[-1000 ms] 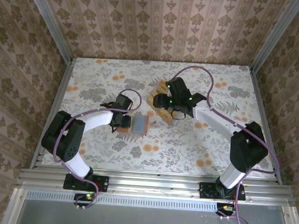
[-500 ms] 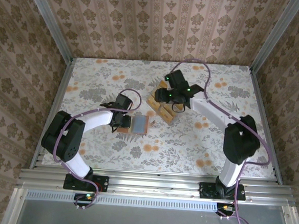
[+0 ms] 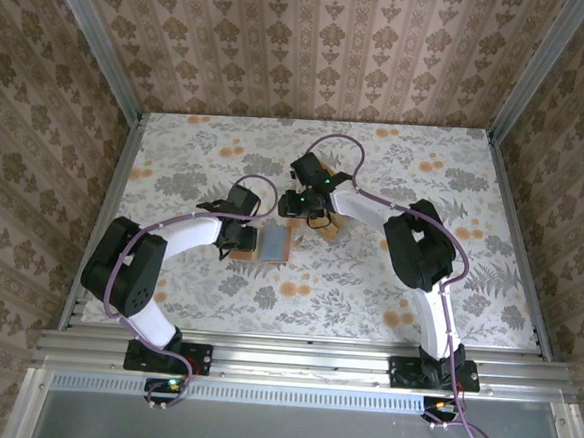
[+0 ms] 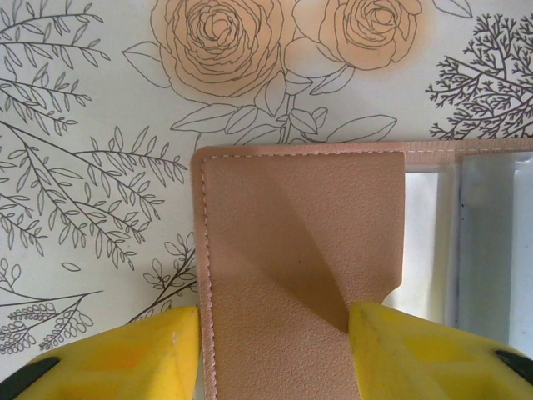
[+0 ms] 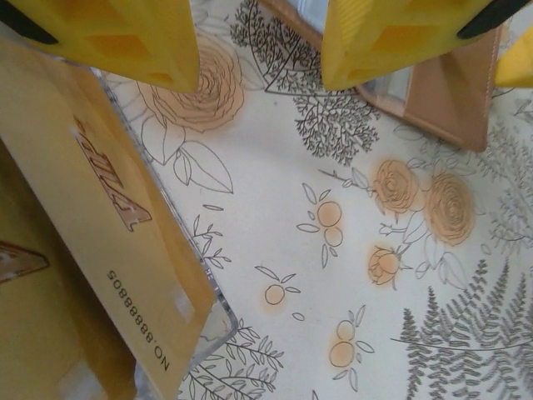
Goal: Put the credit cards into the card holder
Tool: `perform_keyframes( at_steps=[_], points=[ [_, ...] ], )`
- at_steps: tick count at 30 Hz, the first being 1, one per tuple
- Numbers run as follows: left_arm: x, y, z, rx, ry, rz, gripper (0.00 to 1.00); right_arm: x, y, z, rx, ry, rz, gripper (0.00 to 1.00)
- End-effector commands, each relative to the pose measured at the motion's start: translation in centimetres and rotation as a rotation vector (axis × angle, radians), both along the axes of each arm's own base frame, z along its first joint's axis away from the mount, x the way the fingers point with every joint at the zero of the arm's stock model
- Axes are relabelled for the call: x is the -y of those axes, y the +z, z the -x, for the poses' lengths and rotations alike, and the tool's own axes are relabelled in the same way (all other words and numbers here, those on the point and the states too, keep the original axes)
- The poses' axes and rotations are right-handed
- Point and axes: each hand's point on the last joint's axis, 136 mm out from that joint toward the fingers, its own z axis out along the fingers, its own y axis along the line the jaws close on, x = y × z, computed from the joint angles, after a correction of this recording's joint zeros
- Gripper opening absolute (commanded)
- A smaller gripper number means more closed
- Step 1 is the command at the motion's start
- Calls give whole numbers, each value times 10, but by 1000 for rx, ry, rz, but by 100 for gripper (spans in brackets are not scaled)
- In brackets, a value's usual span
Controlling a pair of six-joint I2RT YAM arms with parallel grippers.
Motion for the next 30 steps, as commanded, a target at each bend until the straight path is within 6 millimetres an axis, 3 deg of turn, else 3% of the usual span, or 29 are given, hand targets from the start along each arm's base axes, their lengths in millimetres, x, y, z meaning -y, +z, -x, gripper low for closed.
perform_keyframes(
  at_steps=[1, 10, 18, 30],
  points=[
    [0, 7, 0, 11, 2, -8, 51, -11, 1, -12, 3, -17, -36, 44],
    [1, 8, 0, 12, 1, -6, 51, 4, -26, -26, 22, -88, 63, 42],
    [3, 9, 0, 12, -4, -5, 51, 45, -42, -31, 54, -162, 228, 39],
    [5, 11, 2, 15, -6, 4, 51, 119, -38, -37, 38, -263, 238, 39]
  ],
)
